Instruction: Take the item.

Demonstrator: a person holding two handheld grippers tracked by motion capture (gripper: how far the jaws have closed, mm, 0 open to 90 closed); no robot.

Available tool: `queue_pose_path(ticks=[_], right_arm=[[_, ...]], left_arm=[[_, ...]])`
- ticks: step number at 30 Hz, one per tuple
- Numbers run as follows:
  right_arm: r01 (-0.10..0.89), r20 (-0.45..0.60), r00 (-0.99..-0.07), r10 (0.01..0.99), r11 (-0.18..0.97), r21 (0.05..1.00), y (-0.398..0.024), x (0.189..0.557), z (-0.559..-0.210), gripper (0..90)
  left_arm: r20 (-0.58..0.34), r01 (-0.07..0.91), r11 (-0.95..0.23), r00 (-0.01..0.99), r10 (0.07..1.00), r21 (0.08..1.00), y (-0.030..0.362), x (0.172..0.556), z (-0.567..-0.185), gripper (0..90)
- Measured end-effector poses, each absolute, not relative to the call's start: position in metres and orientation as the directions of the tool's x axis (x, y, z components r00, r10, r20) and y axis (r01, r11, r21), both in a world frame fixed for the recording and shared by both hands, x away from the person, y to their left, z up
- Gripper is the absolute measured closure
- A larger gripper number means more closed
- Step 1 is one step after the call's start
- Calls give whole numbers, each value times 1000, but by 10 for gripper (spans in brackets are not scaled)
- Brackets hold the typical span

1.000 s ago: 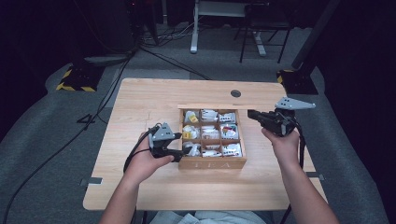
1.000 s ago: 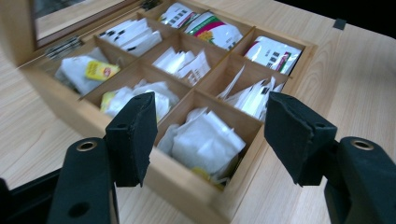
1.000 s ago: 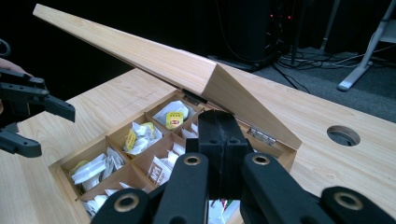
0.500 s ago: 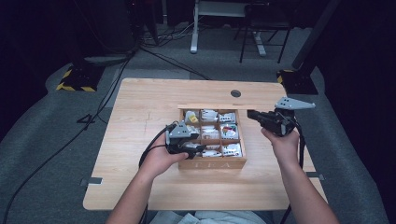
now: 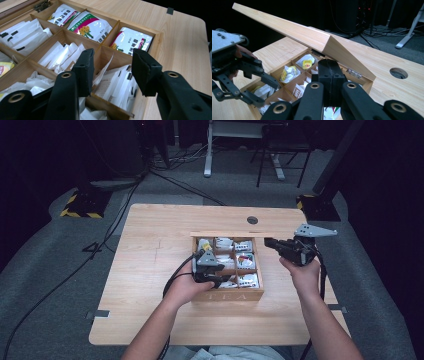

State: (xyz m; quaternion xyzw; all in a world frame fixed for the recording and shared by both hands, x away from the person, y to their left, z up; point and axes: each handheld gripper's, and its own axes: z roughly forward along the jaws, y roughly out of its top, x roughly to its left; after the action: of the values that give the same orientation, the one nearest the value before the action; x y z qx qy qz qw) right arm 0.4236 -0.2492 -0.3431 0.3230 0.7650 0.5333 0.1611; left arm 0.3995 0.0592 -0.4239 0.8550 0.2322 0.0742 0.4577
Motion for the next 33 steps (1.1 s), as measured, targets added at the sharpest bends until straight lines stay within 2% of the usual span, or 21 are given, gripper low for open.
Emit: queue_pose_path(ticks=[13, 18, 33], right_arm=[[323, 100, -740, 665, 221, 920, -249, 424, -343, 898], [325, 102, -740, 665, 220, 920, -249, 424, -343, 898], [323, 100, -745, 660, 226, 919, -248, 423, -344, 897]], left_arm=[[-98, 381, -513, 864, 495, 770, 44, 407, -433, 593], [-56, 386, -571, 859, 510, 725, 36, 408, -436, 612], [-46, 422, -618, 847, 529, 664, 25, 411, -440, 768]])
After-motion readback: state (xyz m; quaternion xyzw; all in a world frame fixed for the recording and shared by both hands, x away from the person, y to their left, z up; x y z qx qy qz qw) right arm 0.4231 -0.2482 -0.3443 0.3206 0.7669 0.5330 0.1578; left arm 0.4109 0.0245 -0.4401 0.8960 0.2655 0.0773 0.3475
